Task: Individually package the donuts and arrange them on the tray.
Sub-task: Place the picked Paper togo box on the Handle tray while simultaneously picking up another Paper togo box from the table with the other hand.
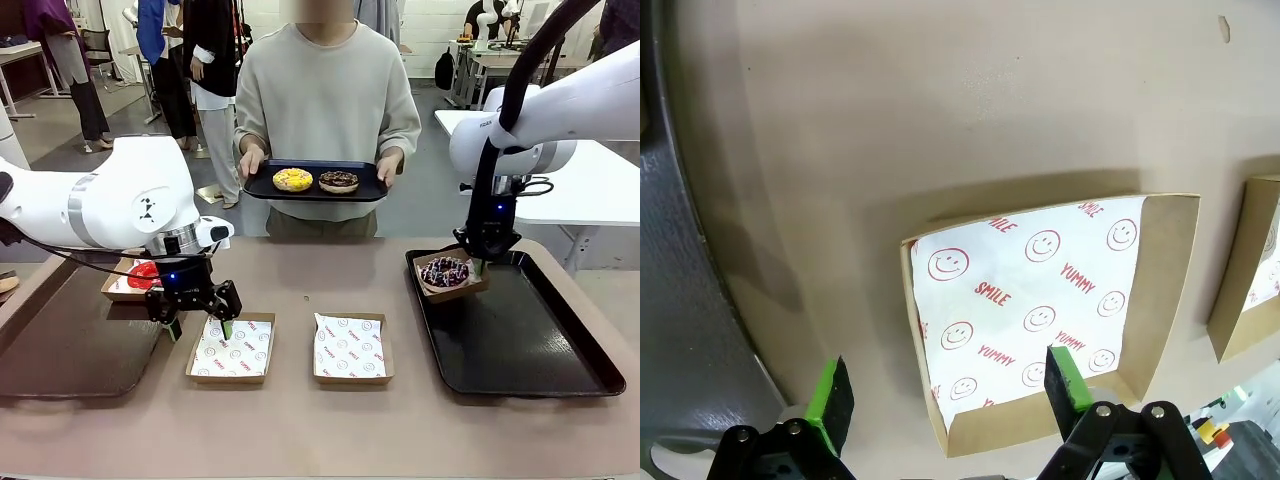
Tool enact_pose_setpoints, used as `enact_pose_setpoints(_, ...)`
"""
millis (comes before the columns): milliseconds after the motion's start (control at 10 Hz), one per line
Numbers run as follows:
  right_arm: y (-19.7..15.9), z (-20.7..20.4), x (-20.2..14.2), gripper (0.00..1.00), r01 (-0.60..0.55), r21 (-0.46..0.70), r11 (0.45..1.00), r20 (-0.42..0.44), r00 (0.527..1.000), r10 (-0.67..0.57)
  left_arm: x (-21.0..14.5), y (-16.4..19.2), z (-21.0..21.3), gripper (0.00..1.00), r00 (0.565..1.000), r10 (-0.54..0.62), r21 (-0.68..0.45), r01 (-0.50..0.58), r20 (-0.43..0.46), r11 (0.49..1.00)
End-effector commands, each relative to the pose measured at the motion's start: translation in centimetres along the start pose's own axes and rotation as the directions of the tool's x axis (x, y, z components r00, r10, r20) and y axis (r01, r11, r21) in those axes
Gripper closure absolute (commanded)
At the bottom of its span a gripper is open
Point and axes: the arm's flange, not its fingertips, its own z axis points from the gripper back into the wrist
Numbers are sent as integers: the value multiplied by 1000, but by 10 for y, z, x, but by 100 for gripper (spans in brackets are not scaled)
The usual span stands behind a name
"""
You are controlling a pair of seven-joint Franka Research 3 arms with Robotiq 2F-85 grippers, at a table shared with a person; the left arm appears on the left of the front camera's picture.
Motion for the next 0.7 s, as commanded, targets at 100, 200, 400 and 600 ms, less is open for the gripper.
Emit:
enact_pose_setpoints(100,1,2,8,98,8,-26,1000,11,1000,-8,5,-6,-5,0,1000,19,20,-19,15,1000)
enact_pose_setpoints(200,1,2,8,98,8,-24,1000,10,1000,-7,6,-5,-8,0,999,35,44,-36,25,998)
enact_pose_setpoints(400,0,2,9,98,12,-16,1000,10,1000,-12,2,-10,-12,0,995,40,128,-51,87,990)
enact_pose_setpoints(600,-1,1,9,98,15,-11,1000,7,1000,-15,-8,-17,-13,0,988,45,175,-71,146,982)
